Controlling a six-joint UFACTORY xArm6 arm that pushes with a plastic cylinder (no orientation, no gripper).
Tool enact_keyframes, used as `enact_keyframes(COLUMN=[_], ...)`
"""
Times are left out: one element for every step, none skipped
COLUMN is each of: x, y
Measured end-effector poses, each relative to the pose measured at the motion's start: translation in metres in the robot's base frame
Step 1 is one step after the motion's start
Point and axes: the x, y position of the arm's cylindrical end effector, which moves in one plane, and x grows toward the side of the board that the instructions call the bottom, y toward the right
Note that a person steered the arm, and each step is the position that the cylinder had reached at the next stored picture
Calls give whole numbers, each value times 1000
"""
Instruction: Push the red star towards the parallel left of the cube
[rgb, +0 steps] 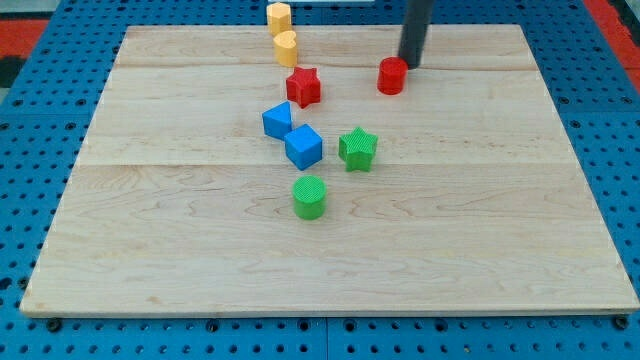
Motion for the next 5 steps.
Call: enact_keyframes(x=[47, 18, 23, 44, 60], y=[-70, -64, -62, -95, -91])
